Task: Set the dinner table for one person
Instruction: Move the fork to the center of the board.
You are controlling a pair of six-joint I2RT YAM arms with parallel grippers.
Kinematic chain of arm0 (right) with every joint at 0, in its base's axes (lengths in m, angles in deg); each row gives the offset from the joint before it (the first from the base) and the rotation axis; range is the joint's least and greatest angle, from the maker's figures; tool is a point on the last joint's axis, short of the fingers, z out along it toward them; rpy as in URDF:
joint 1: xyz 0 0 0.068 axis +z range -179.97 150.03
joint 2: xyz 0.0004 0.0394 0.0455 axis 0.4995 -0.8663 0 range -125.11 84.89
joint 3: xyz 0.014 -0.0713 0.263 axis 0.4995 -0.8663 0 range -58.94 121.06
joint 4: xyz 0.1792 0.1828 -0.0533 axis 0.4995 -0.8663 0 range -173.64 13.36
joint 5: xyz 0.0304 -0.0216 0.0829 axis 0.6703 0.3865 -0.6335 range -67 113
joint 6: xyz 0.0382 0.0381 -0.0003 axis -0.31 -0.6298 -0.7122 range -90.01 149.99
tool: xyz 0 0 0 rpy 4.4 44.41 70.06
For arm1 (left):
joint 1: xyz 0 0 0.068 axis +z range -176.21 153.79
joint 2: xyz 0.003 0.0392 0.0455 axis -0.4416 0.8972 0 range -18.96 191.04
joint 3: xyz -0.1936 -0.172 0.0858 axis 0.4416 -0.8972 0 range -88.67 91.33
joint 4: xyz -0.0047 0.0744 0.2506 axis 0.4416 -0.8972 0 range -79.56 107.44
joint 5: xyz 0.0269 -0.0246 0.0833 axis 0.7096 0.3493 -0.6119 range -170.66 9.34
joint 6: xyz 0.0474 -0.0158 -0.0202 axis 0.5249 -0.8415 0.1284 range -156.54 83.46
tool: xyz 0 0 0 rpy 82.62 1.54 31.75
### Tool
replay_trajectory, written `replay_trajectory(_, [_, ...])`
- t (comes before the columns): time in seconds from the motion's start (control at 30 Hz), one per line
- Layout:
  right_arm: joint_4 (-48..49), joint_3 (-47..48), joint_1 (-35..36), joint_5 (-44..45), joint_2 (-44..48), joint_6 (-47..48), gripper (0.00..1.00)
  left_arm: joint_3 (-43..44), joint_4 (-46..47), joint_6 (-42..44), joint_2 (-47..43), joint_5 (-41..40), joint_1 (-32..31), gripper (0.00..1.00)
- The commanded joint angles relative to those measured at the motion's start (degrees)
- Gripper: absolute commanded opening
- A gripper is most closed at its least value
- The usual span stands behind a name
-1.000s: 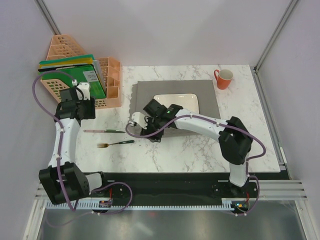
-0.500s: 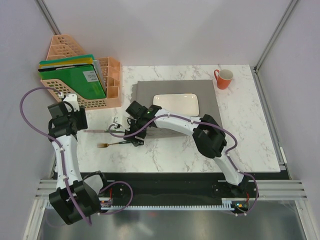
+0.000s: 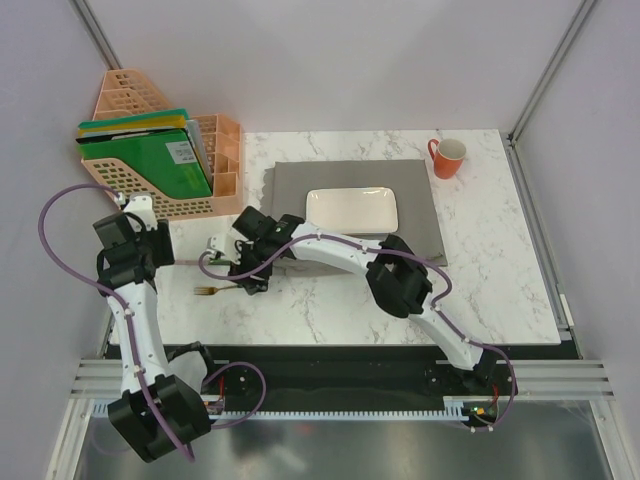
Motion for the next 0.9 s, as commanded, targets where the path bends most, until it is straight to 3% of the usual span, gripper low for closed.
replay_trajectory(0.0, [0.70, 3.17, 0.48, -2.68, -2.74, -1.01, 0.69, 0.06, 2.00, 2.56, -0.52, 0.77, 0.70, 0.68])
replay_trajectory(0.27, [2.11, 0.89, 0.66, -3.03, -3.79, -1.53, 0.57, 0.15, 2.43, 3.26, 0.44, 1.38, 1.40, 0.68])
replay_trajectory(0.43, [2.90, -1.39, 0.66, -3.03, -4.06, -2.32, 0.25, -0.38, 2.61, 3.43, 0.53, 1.65, 1.66, 0.68])
replay_trajectory(0.53, [2.99, -2.88, 0.74, -3.03, -3.53, -2.59, 0.14, -0.56, 3.14, 3.96, 0.71, 1.65, 1.84, 0.68])
replay_trajectory(0.87, [3.07, -17.19, 0.74, -3.47, 4.73, -2.41, 0.11, 1.55, 4.98, 4.32, 4.31, 2.70, 2.19, 0.68])
